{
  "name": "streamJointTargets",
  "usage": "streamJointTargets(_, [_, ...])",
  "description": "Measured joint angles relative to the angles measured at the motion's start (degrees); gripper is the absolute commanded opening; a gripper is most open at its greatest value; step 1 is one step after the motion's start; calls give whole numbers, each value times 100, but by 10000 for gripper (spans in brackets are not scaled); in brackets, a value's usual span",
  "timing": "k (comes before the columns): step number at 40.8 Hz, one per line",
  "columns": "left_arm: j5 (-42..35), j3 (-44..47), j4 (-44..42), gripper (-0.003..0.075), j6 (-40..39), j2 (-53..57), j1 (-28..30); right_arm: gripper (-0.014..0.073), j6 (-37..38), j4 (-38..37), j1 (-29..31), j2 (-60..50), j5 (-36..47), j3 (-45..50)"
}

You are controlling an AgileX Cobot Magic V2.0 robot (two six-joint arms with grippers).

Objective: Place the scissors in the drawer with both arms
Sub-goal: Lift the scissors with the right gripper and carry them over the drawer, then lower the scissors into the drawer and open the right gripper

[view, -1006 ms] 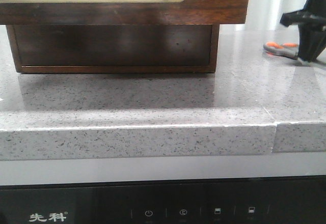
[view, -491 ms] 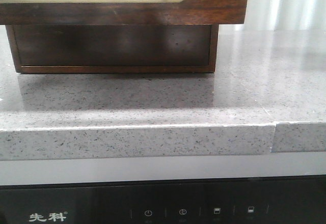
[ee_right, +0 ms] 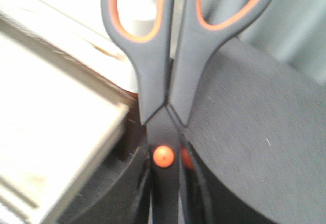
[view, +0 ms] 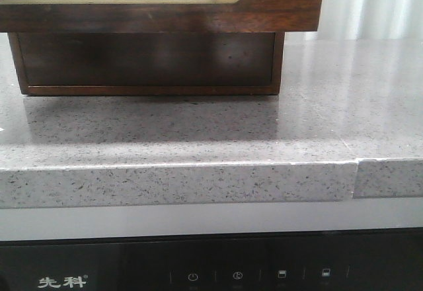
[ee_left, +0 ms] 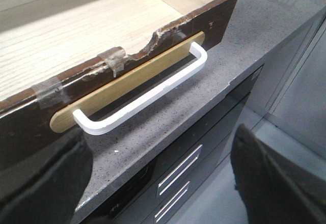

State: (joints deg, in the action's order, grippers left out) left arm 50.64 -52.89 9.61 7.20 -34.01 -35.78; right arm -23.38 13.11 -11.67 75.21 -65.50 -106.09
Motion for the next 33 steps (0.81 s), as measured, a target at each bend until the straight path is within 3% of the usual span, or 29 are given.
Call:
streamJointTargets(15, [0,0,0,543,0,0,0,68,-1312,607,-1784,496,264,-50])
streamJointTargets(33, [-9,0,0,543,0,0,0,68,-2075,294,-2458,2481,-152,-850])
